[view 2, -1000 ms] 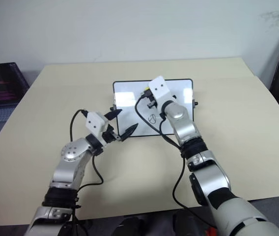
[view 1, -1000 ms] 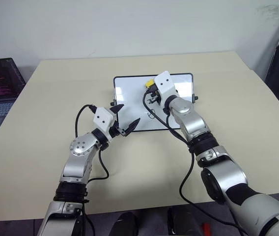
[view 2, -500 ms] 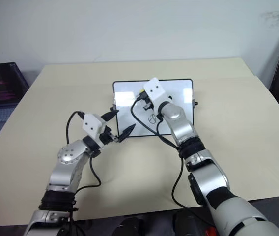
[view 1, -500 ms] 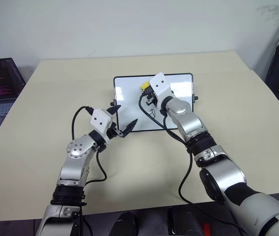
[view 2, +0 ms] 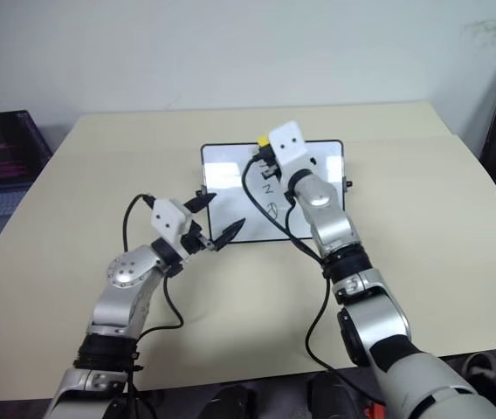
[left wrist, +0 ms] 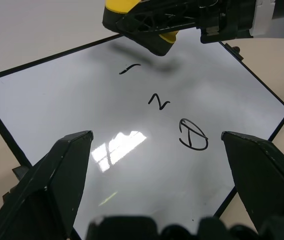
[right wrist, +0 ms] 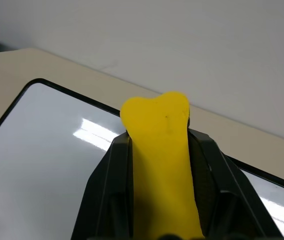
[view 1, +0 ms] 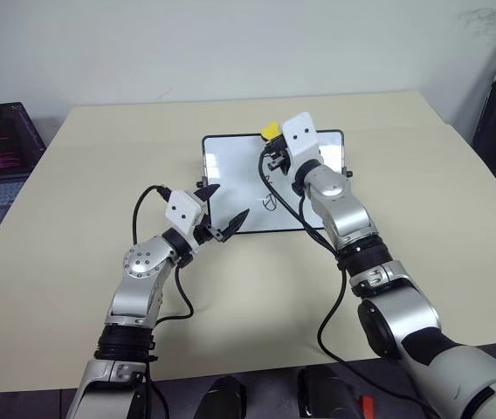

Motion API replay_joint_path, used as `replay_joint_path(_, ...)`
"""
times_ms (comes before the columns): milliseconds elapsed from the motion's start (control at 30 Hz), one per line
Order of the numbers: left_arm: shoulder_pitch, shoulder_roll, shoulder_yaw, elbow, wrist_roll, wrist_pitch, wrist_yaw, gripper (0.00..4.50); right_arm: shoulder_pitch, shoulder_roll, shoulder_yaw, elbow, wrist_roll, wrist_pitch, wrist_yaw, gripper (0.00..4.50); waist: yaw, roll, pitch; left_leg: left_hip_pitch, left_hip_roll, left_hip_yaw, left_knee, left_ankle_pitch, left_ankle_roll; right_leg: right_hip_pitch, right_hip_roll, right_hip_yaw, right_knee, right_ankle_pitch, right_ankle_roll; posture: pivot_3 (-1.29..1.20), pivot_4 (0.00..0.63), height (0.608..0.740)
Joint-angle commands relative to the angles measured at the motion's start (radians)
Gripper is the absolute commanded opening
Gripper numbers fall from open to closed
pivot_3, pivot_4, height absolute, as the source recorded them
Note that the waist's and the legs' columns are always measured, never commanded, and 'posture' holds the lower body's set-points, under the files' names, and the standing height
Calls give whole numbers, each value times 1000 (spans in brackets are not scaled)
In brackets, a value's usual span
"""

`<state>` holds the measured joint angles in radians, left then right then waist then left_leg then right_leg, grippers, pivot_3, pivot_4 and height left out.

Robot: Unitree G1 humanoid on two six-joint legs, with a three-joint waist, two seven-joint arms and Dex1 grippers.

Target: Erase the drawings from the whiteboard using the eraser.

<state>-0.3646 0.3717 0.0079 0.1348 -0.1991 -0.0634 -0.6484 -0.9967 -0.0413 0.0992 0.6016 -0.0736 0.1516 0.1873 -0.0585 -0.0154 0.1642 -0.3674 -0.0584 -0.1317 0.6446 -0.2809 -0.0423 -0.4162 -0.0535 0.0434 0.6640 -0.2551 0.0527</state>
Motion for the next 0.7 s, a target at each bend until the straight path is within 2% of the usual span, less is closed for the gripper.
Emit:
replay_joint_path(33,-13,5,8,-12,-5,-7,-6,4500,-14,-13,13,5,-31,28,-15,1195,0,0,0,0,0,0,0,0,0,0,0,0,0,0,0,0,150,740)
replay_joint_path(700,29,26,28,-48,-8,2,11,4500,-39,14,46,72,-67,57,-13,1195,-2,0,0,2,0,0,0,0,0,1,0,0,1,0,0,0,150,740)
